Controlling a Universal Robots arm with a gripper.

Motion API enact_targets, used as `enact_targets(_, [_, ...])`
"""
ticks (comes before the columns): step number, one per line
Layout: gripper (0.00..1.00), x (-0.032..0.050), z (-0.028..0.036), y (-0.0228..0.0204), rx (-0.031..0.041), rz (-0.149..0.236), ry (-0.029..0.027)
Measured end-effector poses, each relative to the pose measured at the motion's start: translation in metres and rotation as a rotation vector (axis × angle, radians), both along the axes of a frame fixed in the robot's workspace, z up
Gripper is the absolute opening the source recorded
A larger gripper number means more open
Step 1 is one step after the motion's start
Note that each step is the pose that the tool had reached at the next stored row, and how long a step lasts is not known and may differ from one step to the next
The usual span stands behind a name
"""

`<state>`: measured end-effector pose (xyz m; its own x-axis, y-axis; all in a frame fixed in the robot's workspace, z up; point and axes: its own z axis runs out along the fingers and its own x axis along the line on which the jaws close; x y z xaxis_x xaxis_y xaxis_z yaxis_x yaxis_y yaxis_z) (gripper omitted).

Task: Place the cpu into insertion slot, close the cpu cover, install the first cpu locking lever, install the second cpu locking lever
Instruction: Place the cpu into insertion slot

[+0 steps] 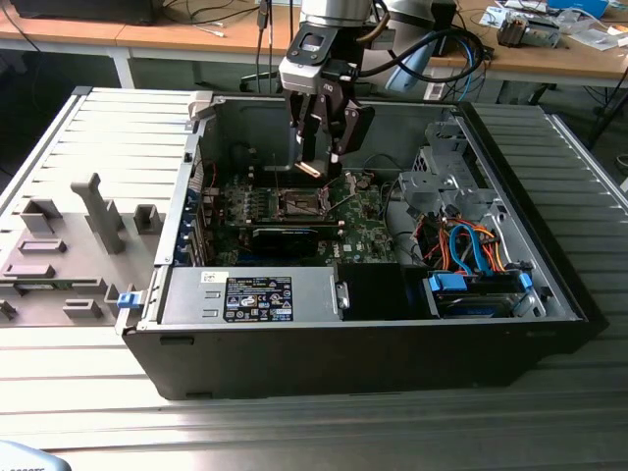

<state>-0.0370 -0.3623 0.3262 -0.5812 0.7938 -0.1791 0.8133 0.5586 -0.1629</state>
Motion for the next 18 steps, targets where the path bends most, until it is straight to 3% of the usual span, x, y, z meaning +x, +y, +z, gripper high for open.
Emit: enact_targets(18, [0.54, 0.0000, -0.0005, 0.0000, -0.0050, -0.010, 0.0000])
